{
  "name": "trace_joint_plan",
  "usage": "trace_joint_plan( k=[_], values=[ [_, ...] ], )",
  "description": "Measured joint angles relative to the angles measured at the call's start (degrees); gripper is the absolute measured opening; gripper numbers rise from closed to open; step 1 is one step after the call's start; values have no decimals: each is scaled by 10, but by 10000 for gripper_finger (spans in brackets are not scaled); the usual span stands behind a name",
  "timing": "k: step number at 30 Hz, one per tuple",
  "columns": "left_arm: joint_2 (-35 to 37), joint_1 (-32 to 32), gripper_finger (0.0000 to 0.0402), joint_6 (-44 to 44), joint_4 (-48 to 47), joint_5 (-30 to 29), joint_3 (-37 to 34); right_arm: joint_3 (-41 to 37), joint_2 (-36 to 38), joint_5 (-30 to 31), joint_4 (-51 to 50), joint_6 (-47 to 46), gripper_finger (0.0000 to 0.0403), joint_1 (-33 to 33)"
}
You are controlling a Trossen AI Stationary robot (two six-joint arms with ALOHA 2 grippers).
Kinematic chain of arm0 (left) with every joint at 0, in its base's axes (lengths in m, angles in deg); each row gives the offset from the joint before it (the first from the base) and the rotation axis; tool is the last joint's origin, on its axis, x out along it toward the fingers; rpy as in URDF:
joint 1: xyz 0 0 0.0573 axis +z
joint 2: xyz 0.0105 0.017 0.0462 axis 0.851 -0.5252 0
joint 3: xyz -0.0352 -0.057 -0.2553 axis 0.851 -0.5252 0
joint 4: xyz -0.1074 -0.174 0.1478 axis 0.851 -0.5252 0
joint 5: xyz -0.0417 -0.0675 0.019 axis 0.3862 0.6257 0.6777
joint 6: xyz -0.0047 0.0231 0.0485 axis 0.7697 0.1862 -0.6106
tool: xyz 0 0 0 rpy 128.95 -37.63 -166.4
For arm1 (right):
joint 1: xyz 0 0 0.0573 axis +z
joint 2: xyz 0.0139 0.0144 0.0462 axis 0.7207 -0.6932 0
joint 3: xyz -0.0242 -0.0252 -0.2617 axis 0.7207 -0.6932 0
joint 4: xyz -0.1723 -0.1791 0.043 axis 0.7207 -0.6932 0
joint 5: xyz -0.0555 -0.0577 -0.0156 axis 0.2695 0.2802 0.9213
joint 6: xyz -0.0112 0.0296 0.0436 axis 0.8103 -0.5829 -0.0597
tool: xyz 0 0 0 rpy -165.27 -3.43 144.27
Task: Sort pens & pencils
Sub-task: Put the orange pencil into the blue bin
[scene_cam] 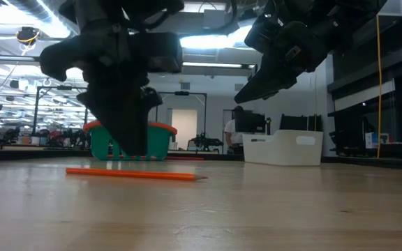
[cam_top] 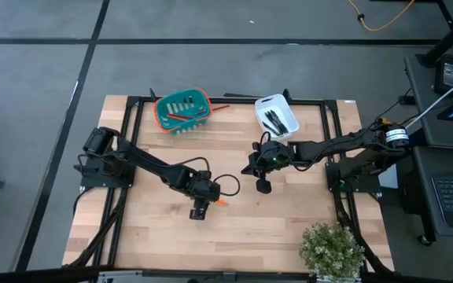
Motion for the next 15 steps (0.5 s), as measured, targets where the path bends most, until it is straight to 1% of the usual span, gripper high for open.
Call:
trace_joint_plan(
  k=[7, 15],
  values=[
    [-29, 1, 118, -19, 2, 11, 0, 0, 0, 0, 0, 1, 18, 0],
    [-62, 7, 118, -25, -4, 11, 4, 0, 0, 0, 0, 0, 18, 0]
  ],
)
